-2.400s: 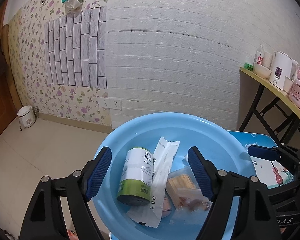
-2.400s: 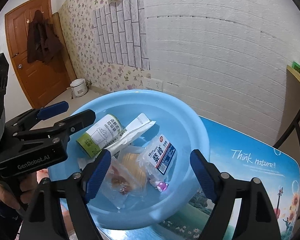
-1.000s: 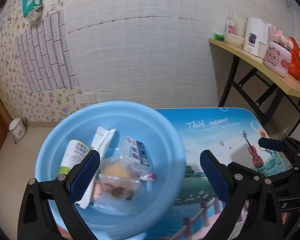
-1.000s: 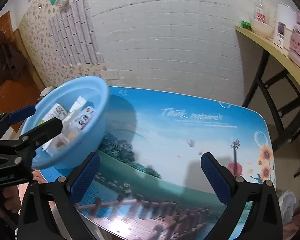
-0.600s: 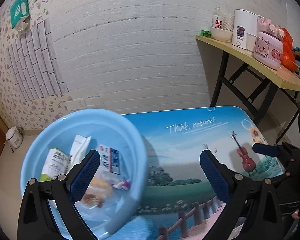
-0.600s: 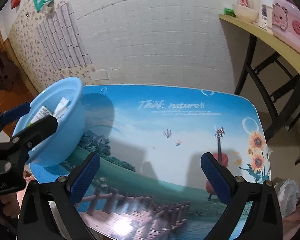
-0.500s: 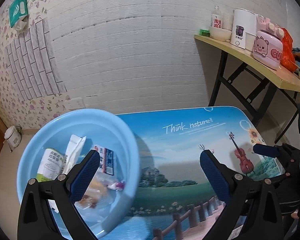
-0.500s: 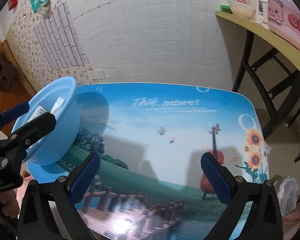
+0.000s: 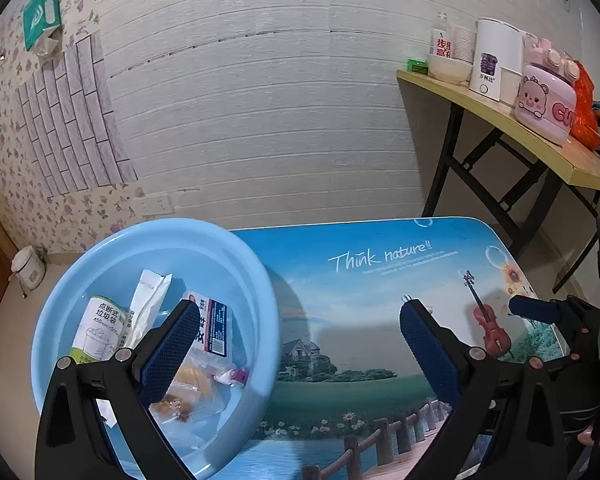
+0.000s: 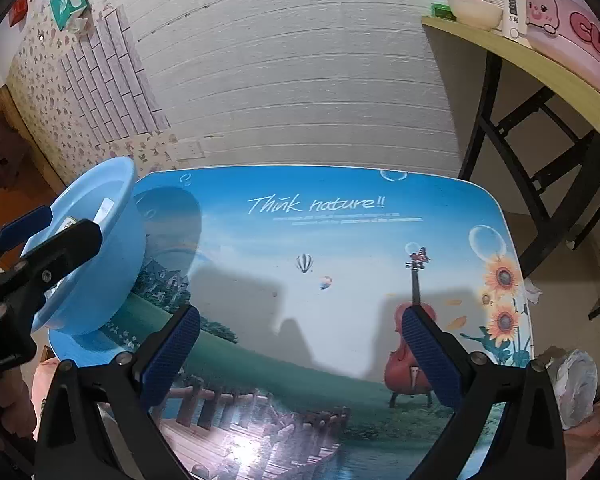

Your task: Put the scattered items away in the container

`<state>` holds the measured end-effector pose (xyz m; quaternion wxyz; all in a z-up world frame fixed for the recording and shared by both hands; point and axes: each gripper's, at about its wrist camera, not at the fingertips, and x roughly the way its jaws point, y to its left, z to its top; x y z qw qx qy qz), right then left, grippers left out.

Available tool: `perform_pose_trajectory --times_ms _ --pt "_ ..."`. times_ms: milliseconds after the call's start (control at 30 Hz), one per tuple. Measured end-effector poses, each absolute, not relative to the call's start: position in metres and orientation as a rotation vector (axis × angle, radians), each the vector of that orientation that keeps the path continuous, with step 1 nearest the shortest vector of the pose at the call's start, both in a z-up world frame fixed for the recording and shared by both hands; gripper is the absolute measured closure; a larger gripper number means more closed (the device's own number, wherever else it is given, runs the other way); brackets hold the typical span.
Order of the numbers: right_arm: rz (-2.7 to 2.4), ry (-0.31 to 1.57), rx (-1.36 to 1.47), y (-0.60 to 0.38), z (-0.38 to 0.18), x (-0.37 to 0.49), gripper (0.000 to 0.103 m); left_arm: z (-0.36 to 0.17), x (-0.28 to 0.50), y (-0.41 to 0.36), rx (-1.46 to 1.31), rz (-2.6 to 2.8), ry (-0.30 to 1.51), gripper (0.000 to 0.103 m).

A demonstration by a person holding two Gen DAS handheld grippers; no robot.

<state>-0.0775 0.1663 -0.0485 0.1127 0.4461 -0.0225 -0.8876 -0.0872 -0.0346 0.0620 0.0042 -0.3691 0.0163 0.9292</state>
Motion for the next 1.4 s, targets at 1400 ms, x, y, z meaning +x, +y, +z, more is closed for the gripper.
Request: perform_pose_trajectory --times_ms 1400 --pt "-2.612 -0.062 1.299 0.1637 -0.0415 -0.0719 0.002 0.0649 -0.0836 -0.0365 -1.173 2.908 0.041 0.0"
